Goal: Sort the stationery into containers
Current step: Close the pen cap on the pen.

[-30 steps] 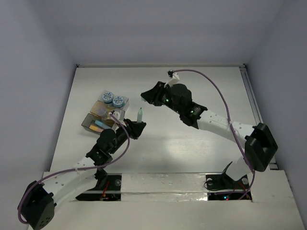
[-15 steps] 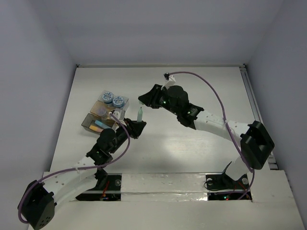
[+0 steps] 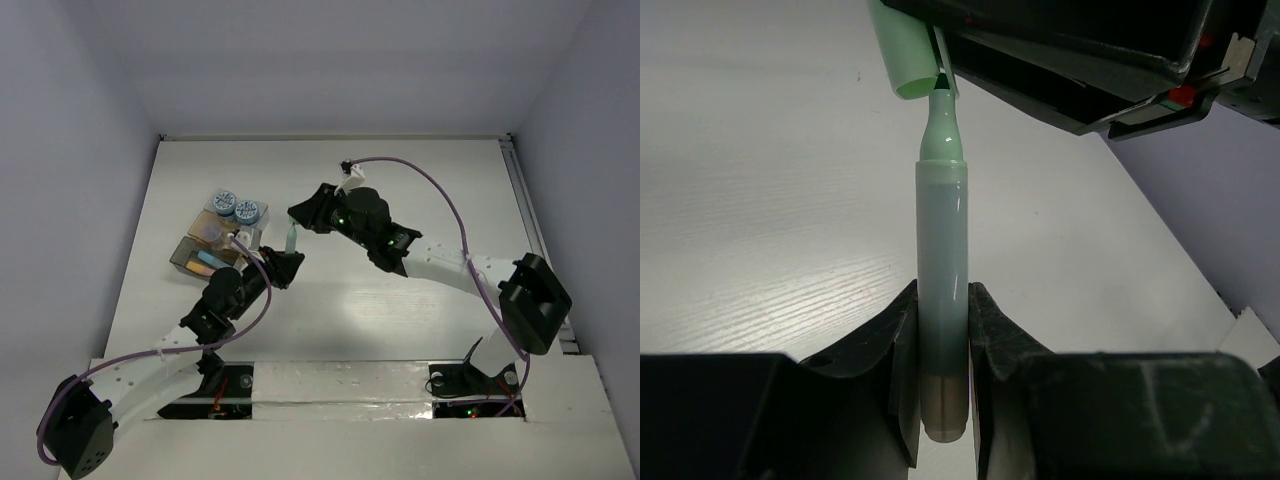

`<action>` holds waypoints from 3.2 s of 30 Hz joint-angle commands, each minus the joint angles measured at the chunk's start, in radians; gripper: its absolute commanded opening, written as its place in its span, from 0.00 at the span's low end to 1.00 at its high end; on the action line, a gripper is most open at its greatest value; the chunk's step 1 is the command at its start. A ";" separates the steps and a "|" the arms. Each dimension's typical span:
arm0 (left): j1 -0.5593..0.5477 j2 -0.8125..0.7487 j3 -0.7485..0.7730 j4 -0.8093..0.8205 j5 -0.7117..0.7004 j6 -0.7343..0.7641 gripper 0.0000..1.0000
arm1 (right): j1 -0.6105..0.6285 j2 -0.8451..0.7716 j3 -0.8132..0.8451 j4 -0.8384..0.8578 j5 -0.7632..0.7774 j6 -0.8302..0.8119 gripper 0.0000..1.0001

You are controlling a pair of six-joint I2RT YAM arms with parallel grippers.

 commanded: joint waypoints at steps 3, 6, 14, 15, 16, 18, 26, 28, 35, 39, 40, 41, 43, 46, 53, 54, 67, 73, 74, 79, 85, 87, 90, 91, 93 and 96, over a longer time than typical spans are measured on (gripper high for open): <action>0.006 -0.007 0.062 0.066 -0.026 0.017 0.00 | 0.038 -0.049 -0.027 0.064 0.035 -0.011 0.00; 0.006 0.010 0.065 0.072 -0.008 0.013 0.00 | 0.038 -0.059 -0.033 0.076 0.057 -0.019 0.00; 0.006 0.022 0.052 0.103 0.037 0.004 0.00 | 0.038 -0.062 -0.026 0.073 0.095 -0.041 0.00; 0.006 0.022 0.052 0.104 0.037 0.006 0.00 | 0.038 -0.062 -0.024 0.070 0.097 -0.042 0.00; 0.006 0.021 0.052 0.107 0.041 0.007 0.00 | 0.038 -0.061 -0.024 0.070 0.100 -0.044 0.00; 0.006 0.022 0.055 0.107 0.043 0.007 0.00 | 0.038 -0.056 -0.021 0.070 0.104 -0.044 0.00; 0.006 0.044 0.049 0.127 0.083 0.004 0.00 | 0.038 -0.020 0.003 0.061 0.127 -0.054 0.00; 0.006 0.047 0.047 0.124 0.083 0.004 0.00 | 0.038 -0.015 0.008 0.064 0.130 -0.053 0.00; 0.006 0.027 0.047 0.109 0.047 0.009 0.00 | 0.038 -0.022 -0.001 0.058 0.136 -0.060 0.00; 0.006 0.024 0.062 0.092 0.030 0.020 0.00 | 0.038 -0.027 -0.013 0.058 0.130 -0.057 0.00; 0.006 0.029 0.065 0.086 0.023 0.021 0.00 | 0.038 -0.029 -0.017 0.059 0.129 -0.056 0.00; 0.006 0.032 0.070 0.075 0.020 0.023 0.00 | 0.038 -0.030 -0.020 0.062 0.129 -0.054 0.00; 0.006 0.039 0.076 0.075 0.021 0.021 0.00 | 0.038 -0.033 -0.026 0.064 0.132 -0.056 0.00; 0.006 0.052 0.078 0.074 0.020 0.017 0.00 | 0.038 -0.042 -0.029 0.061 0.143 -0.062 0.00; 0.006 0.076 0.088 0.066 0.018 0.018 0.00 | 0.038 -0.061 -0.035 0.058 0.161 -0.082 0.00; 0.006 0.078 0.093 0.060 0.018 0.018 0.00 | 0.038 -0.064 -0.038 0.059 0.164 -0.082 0.00; 0.006 0.084 0.092 0.054 -0.002 0.013 0.00 | 0.038 -0.107 -0.058 0.056 0.227 -0.106 0.00; 0.006 0.088 0.088 0.072 0.000 0.009 0.00 | 0.038 -0.085 -0.050 0.058 0.187 -0.091 0.00; 0.006 0.088 0.088 0.075 -0.002 0.009 0.00 | 0.038 -0.082 -0.050 0.059 0.184 -0.088 0.00; 0.006 0.095 0.099 0.106 -0.005 0.013 0.00 | 0.049 -0.064 -0.064 0.084 0.146 -0.053 0.00; 0.006 0.111 0.121 0.123 -0.016 0.026 0.00 | 0.058 -0.064 -0.099 0.114 0.130 -0.021 0.00; 0.006 0.114 0.122 0.133 -0.013 0.029 0.00 | 0.058 -0.065 -0.113 0.136 0.118 -0.011 0.00; 0.006 0.118 0.124 0.147 -0.011 0.024 0.00 | 0.058 -0.064 -0.139 0.169 0.092 0.013 0.00; 0.006 0.116 0.124 0.150 -0.011 0.023 0.00 | 0.058 -0.062 -0.142 0.174 0.083 0.022 0.00; 0.006 0.108 0.124 0.153 -0.019 0.021 0.00 | 0.058 -0.064 -0.158 0.188 0.072 0.035 0.00; 0.006 0.099 0.131 0.153 -0.035 0.021 0.00 | 0.067 -0.065 -0.176 0.206 0.041 0.058 0.00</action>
